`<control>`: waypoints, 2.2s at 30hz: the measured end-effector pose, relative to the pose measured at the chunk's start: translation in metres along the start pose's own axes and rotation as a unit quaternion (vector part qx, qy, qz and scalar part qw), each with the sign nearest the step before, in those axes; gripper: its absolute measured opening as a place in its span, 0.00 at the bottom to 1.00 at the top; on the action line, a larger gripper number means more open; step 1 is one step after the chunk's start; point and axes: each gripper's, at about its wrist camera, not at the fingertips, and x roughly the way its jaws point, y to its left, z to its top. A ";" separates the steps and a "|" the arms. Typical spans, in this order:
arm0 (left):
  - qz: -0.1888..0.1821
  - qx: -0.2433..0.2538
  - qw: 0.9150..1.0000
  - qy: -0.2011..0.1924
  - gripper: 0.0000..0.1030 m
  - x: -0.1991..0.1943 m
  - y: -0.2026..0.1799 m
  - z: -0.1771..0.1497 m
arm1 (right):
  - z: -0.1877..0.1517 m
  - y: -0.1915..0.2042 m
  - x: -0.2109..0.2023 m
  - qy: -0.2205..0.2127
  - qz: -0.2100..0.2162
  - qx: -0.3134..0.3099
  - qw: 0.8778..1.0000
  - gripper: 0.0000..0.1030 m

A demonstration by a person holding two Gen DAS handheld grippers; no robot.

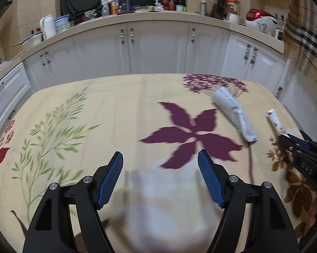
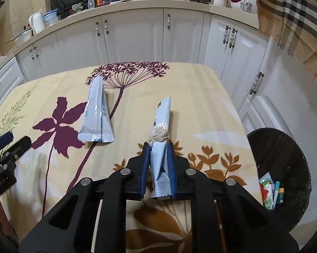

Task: Collect trash
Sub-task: 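Grasp the white tube tied with string with the right tool, then grasp the white printed wrapper packet with the left tool, then carry the string-tied tube and white packet over the black bin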

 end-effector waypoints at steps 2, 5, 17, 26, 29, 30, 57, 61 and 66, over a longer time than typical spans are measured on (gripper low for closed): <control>-0.006 0.007 1.000 0.000 0.69 0.002 -0.011 0.003 | 0.003 -0.003 0.002 -0.002 -0.001 0.001 1.000 0.16; -0.014 0.015 1.000 0.001 0.69 0.007 -0.027 0.009 | 0.007 -0.009 0.005 -0.004 -0.002 0.004 1.000 0.16; -0.034 0.027 0.999 0.009 0.69 0.031 -0.070 0.037 | 0.026 -0.035 0.021 -0.006 -0.002 0.014 1.000 0.16; -0.027 0.043 0.998 0.030 0.69 0.059 -0.094 0.052 | 0.035 -0.041 0.028 -0.008 0.008 0.013 1.000 0.16; -0.027 0.041 0.998 0.044 0.69 0.068 -0.095 0.053 | 0.034 -0.041 0.029 -0.006 0.012 0.014 1.000 0.16; -0.028 0.041 0.998 0.049 0.69 0.070 -0.095 0.052 | 0.035 -0.041 0.030 -0.005 0.012 0.014 1.000 0.16; -0.058 0.051 0.996 0.033 0.26 0.040 -0.074 0.029 | 0.019 -0.032 0.014 -0.006 0.014 0.013 1.000 0.16; -0.057 0.051 0.997 0.022 0.26 0.026 -0.069 0.024 | 0.010 -0.028 0.005 -0.008 0.015 0.015 1.000 0.16; -0.054 0.055 0.997 0.007 0.26 0.006 -0.065 0.014 | -0.004 -0.024 -0.012 -0.013 0.017 0.020 1.000 0.16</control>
